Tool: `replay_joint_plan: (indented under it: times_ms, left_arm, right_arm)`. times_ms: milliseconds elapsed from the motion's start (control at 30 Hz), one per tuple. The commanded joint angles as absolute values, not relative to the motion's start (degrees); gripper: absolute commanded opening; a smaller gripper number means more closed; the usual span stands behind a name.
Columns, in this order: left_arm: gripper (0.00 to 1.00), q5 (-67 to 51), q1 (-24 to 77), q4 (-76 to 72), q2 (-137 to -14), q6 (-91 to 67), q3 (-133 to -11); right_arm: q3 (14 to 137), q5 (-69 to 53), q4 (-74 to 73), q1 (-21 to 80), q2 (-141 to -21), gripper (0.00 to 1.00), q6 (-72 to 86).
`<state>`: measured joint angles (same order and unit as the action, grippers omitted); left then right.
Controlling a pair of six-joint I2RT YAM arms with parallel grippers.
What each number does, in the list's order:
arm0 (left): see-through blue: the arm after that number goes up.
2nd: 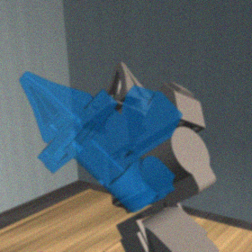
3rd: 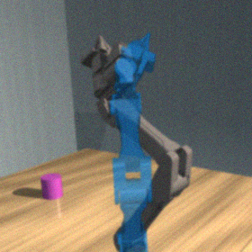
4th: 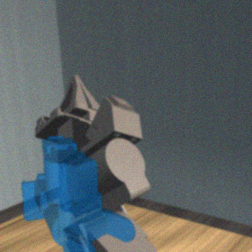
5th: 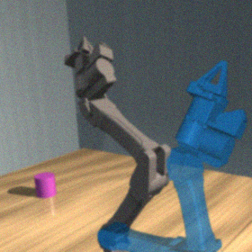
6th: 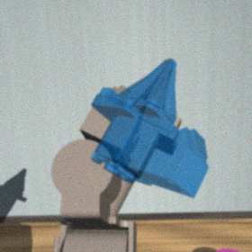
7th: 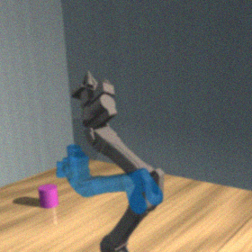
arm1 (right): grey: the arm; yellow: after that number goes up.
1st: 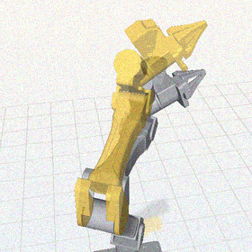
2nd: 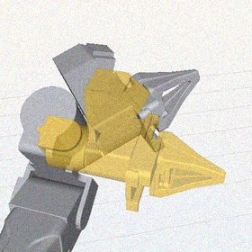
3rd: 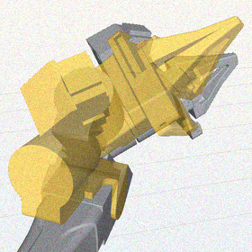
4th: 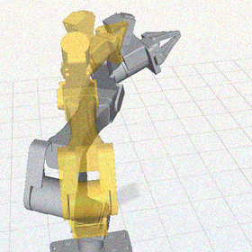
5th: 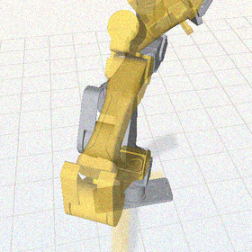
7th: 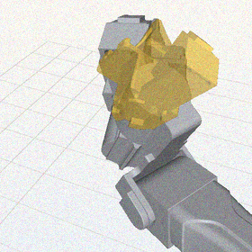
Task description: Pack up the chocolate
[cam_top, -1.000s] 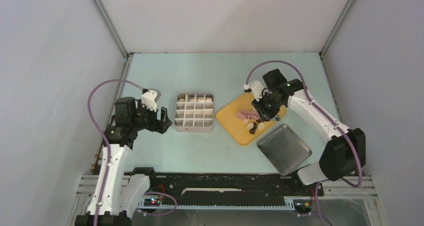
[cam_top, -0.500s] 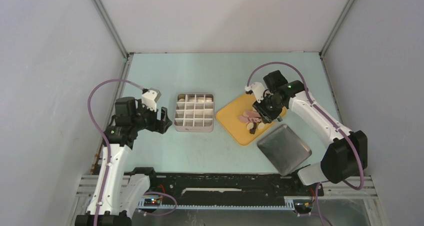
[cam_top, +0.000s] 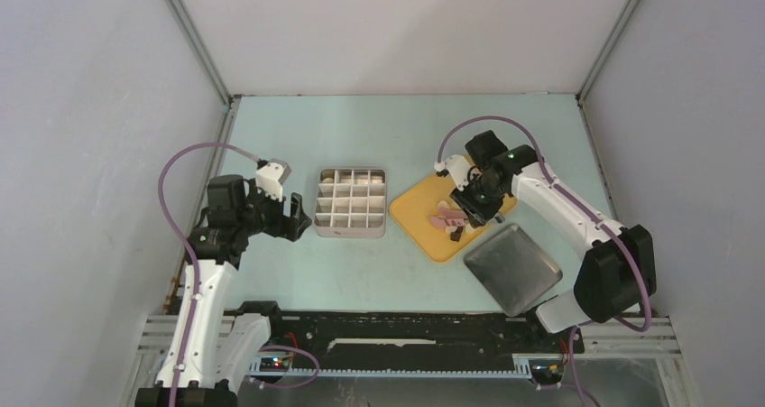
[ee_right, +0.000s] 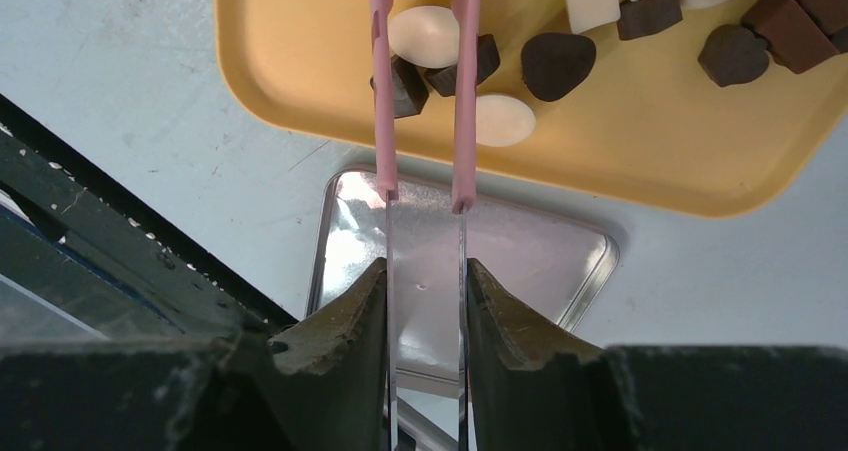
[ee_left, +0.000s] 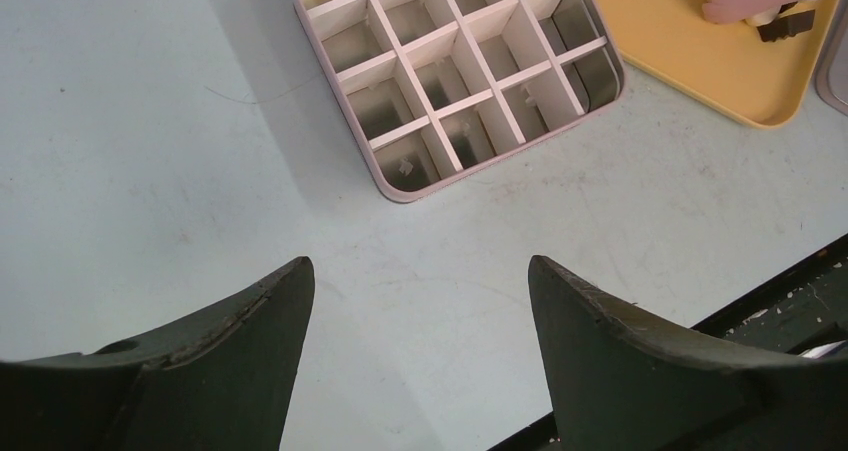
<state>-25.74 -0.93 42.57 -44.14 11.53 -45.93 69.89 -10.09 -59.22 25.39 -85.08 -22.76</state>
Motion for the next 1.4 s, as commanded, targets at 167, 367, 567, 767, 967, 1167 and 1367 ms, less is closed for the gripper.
replay_joint_plan:
  times_ms: [167,367,567,767,967,1167,1367]
  left_arm:
    - [0.83,-27.0,-1.3,41.6,-42.8,11.7,-46.3]
    - [0.83,-27.0,-1.3,41.5,-42.6,11.7,-46.3]
    - [0.83,-27.6,-1.4,41.8,-41.9,11.5,-46.4]
    - [0.83,-27.2,-1.4,42.0,-40.0,11.2,-45.6]
    - [0.84,-29.2,-1.4,43.9,-39.0,11.9,-45.8]
    - [0.84,-29.9,-1.4,44.0,-38.5,11.6,-45.7]
    - [0.84,-29.7,-1.5,43.9,-38.4,11.6,-45.6]
  right_arm:
    - [70.3,-9.7,-58.8,26.5,-84.4,0.22,-23.5]
    - [74.9,-12.6,-59.6,28.1,-82.4,0.16,-24.7]
    - [85.9,-16.9,-62.2,31.0,-87.9,0.15,-24.4]
    - [97.6,-17.1,-60.3,36.2,-97.3,0.16,-24.5]
    - [114.1,-18.3,-59.7,38.8,-111.8,0.16,-21.2]
    - [129.7,-18.9,-61.8,40.0,-123.3,0.17,-19.3]
    - [134.8,-16.6,-61.1,40.6,-128.7,0.21,-19.1]
